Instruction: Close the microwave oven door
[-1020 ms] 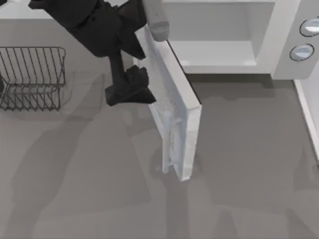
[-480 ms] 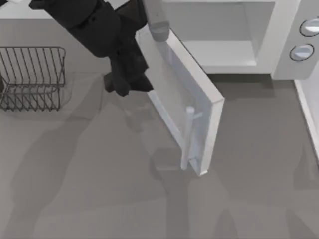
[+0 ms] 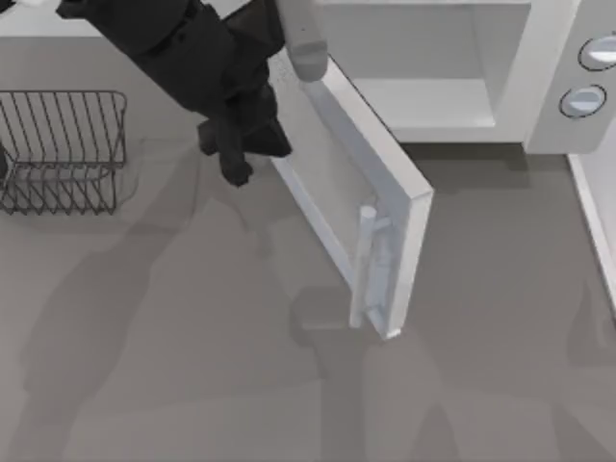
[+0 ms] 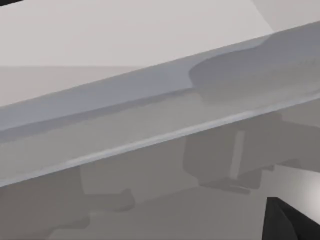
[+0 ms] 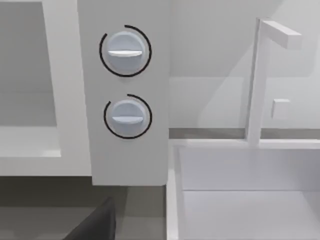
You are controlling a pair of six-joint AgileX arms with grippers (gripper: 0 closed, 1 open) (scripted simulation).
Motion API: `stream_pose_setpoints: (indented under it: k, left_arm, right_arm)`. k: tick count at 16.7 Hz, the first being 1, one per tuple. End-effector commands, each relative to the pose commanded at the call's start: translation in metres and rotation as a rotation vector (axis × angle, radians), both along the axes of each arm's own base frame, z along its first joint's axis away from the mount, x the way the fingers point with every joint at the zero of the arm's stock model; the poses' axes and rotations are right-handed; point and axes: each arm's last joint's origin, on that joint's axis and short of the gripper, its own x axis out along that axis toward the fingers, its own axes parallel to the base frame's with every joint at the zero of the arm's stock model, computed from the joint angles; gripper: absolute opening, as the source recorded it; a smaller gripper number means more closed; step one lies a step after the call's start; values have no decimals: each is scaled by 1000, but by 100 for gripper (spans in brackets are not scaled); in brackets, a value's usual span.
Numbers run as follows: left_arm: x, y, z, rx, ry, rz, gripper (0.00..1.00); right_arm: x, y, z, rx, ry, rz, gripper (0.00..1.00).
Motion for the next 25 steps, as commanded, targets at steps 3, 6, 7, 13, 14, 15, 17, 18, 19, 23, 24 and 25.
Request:
stream_pose_setpoints:
  k: [3, 6, 7, 13, 14, 15, 17, 18, 19, 23, 24, 25]
  left_arm:
    - [0, 0, 0, 0, 0, 0, 0]
    - [0, 0, 0, 0, 0, 3, 0]
    - [1, -3, 0, 1, 1, 4, 0]
    - [0, -19, 0, 0, 0, 2, 0]
    - [0, -17, 0, -1, 1, 5, 0]
    - [0, -18, 0, 0, 1, 5, 0]
    - [0, -23, 1, -1, 0, 5, 0]
    - [0, -25, 0, -1, 0, 5, 0]
    - [0, -27, 0, 0, 1, 5, 0]
    - [-1, -37, 0, -1, 1, 5, 0]
    - [-1, -37, 0, -1, 1, 5, 0]
    - [-1, -37, 0, -1, 1, 5, 0]
  right_arm:
    - [0, 0, 0, 0, 0, 0, 100]
    - [0, 0, 0, 0, 0, 0, 100]
    - [0, 0, 0, 0, 0, 0, 100]
    - [0, 0, 0, 0, 0, 0, 100]
    - [0, 0, 0, 0, 0, 0, 100]
    - [0, 0, 0, 0, 0, 0, 100]
    - [0, 0, 0, 0, 0, 0, 100]
    - [0, 0, 0, 0, 0, 0, 100]
    - [0, 0, 0, 0, 0, 0, 100]
    - [0, 0, 0, 0, 0, 0, 100]
    - [0, 0, 0, 0, 0, 0, 100]
    - [0, 0, 0, 0, 0, 0, 100]
